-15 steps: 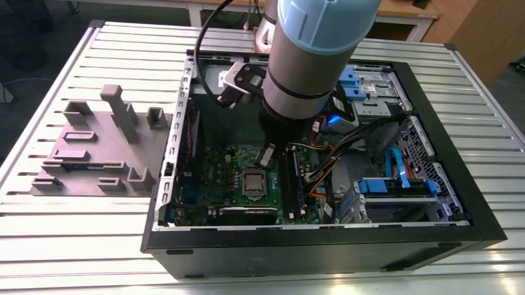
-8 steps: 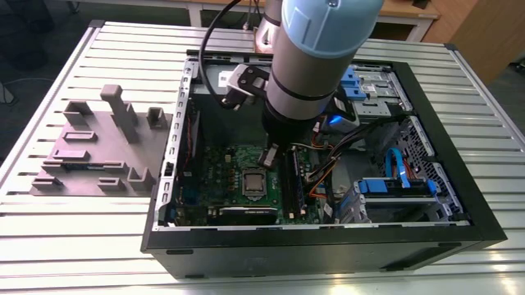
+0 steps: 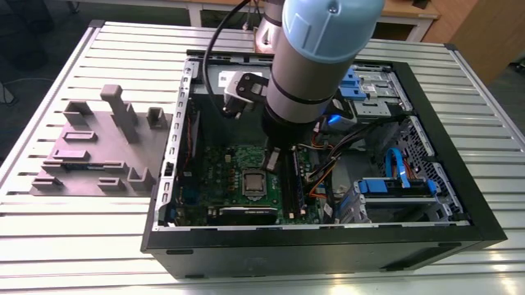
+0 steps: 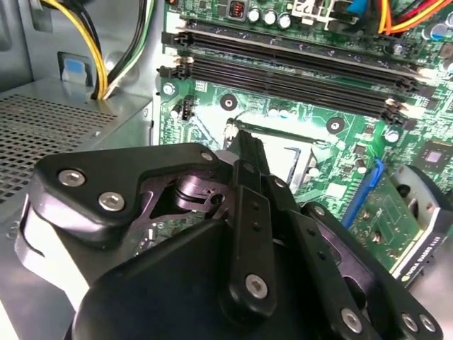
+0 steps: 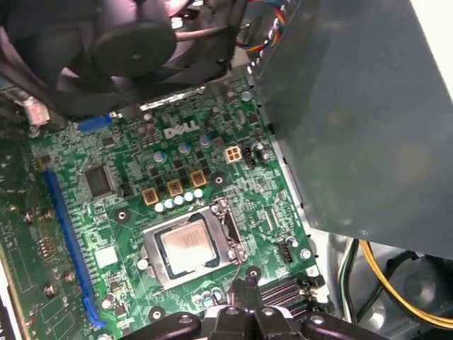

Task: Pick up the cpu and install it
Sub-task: 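Install the first cpu locking lever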

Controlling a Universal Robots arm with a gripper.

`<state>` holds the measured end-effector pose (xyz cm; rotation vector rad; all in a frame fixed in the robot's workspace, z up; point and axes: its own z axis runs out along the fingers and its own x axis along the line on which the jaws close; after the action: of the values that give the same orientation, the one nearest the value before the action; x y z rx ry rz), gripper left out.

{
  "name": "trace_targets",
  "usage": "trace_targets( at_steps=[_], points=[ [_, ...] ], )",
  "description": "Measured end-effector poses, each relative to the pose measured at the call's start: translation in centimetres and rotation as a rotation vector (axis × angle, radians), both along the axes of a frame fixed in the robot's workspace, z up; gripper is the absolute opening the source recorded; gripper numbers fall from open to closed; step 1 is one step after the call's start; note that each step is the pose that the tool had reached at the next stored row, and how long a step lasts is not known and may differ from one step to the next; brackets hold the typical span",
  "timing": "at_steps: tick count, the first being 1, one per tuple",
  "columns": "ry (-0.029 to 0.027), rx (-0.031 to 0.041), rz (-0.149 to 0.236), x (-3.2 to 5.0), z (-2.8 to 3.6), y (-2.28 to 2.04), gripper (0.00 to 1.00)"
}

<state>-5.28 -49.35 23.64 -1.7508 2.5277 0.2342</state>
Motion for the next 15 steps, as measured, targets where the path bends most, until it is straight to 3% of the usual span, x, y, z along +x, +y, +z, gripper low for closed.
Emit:
trace_targets(
  at_steps=[10,15],
  points=[
    [0.0000,-0.0021,0.032,-0.06,-0.21,-1.06,0.10],
    [0.0000,-0.0022,0.034,-0.06,-0.24,-1.07,0.10]
  ],
)
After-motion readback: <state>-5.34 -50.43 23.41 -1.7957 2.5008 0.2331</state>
